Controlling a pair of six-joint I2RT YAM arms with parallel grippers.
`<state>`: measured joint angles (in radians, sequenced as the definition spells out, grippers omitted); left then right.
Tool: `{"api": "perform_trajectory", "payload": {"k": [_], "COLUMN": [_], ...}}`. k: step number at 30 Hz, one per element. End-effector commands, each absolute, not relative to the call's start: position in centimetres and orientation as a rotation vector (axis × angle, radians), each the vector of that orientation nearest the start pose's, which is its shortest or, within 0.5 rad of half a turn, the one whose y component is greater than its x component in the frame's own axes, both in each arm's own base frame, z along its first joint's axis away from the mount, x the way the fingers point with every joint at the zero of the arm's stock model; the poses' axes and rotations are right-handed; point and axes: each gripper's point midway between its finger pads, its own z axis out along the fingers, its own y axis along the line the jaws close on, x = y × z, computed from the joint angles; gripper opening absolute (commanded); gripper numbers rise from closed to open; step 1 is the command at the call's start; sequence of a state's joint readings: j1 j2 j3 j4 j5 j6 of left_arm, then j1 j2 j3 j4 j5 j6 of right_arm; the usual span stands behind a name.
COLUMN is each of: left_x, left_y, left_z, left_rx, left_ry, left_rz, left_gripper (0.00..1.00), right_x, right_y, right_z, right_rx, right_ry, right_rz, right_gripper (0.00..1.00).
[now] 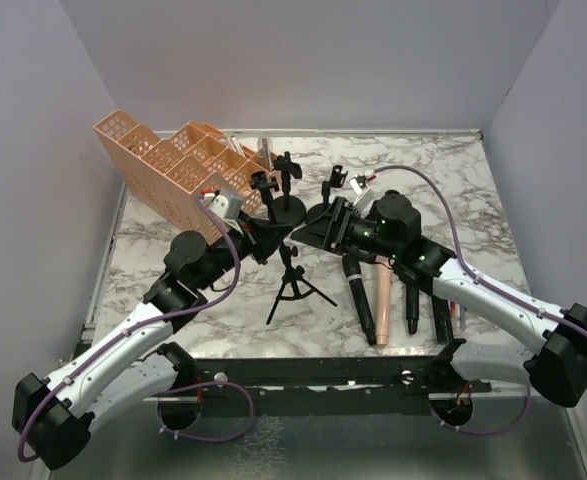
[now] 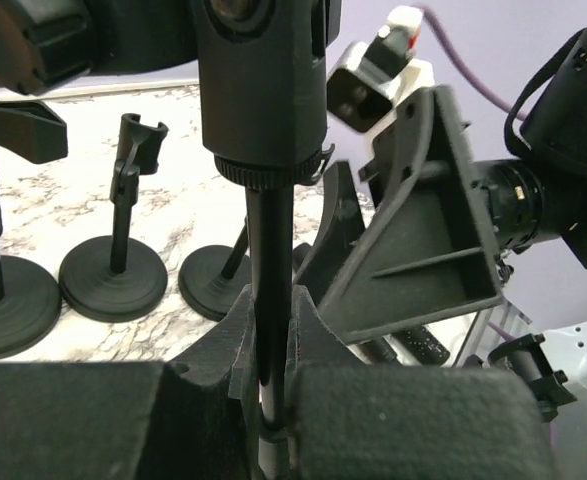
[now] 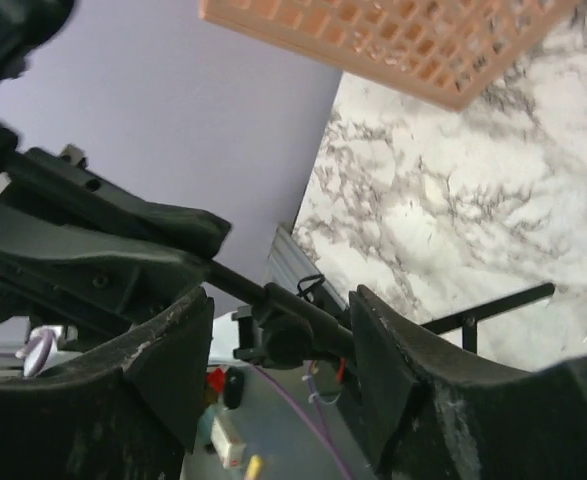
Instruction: Attach the microphones to the stand
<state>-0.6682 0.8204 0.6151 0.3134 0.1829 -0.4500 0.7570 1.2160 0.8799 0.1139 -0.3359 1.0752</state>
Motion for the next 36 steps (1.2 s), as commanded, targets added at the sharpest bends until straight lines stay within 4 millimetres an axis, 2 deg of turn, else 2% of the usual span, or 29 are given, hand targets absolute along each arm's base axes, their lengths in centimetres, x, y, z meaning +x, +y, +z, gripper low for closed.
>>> {"api": "perform_trajectory", "payload": {"k": [1,3,8,12,17,20,25,28,31,33,36], "left_x": [22.3,22.2,22.0,21.8,21.7,21.8,21.8,21.8,21.9,22.0,22.1], "left_y": [-24.9,-24.9,-25.1,-25.3,-25.7,-25.8,-25.8,-25.8,-25.7,-25.6,-25.4], "left_z": [34.4,34.6,34.8,34.9,34.9,34.8,34.8,34.9,34.8,34.7,34.7], "left_rx": [0.336,0.336,0.348,0.362,0.378,0.378,0.378,0.376,0.373,0.37,0.363], "left_ry": [1.389,1.385,1.381,1.381,1.387,1.392,1.392,1.39,1.391,1.39,1.385], "left_rz": [-1.098,-1.101,-1.114,-1.128,-1.143,-1.145,-1.147,-1.144,-1.138,-1.13,-1.113], "left_gripper": [0.0,0.0,0.0,0.0,0.0,0.0,0.0,0.0,0.0,0.0,0.0], "right_x": [22.1,21.2,19.6,19.3,19.0,19.0,19.1,19.6,20.5,21.4,22.9], "right_y": [33.2,33.2,33.4,33.9,34.2,34.4,34.6,34.5,34.6,34.7,34.6], "right_z": [30.3,30.5,29.4,27.8,27.3,27.3,26.4,26.2,26.1,25.9,26.0], "right_rx": [-0.272,-0.454,-0.805,-0.991,-1.106,-1.113,-1.109,-1.056,-0.946,-0.809,-0.552], "right_ry": [1.799,1.721,1.621,1.616,1.566,1.563,1.603,1.637,1.697,1.771,1.88], "right_rz": [1.462,1.417,1.321,1.273,1.257,1.264,1.275,1.264,1.265,1.278,1.307], "right_gripper": [0.64,0.66,0.67,0.67,0.52,0.42,0.33,0.21,0.11,0.02,0.01]}}
